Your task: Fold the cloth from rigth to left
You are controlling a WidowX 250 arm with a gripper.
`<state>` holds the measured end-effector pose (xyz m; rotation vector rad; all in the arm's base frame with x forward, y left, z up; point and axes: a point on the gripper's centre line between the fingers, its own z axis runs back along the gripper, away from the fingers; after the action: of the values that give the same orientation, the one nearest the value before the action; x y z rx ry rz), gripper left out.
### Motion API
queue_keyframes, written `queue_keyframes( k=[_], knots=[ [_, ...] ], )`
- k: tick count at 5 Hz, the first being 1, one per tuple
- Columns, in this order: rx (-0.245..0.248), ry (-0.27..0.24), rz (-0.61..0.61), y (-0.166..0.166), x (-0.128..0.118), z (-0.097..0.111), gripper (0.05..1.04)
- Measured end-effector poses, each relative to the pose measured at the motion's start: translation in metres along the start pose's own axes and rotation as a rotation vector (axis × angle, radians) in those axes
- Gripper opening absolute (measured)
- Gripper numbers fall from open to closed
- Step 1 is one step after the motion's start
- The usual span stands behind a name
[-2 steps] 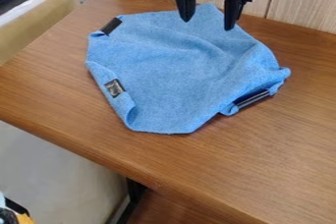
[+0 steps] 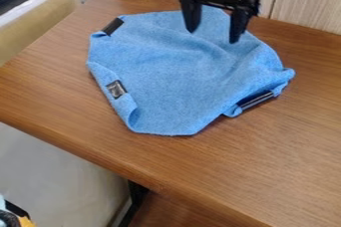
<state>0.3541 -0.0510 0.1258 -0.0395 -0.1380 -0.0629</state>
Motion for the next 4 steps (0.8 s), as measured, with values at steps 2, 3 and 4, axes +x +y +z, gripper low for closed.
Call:
queue_keyframes(
  k=[2,3,4],
  knots=[
    [-0.06,-0.025,-0.107,-0.045,-0.017,0.005,0.999],
    [-0.103,-0.03,-0.188,-0.074,-0.025,0.0,0.999],
    [-0.147,-0.036,-0.269,-0.103,-0.031,0.001,0.999]
  ],
)
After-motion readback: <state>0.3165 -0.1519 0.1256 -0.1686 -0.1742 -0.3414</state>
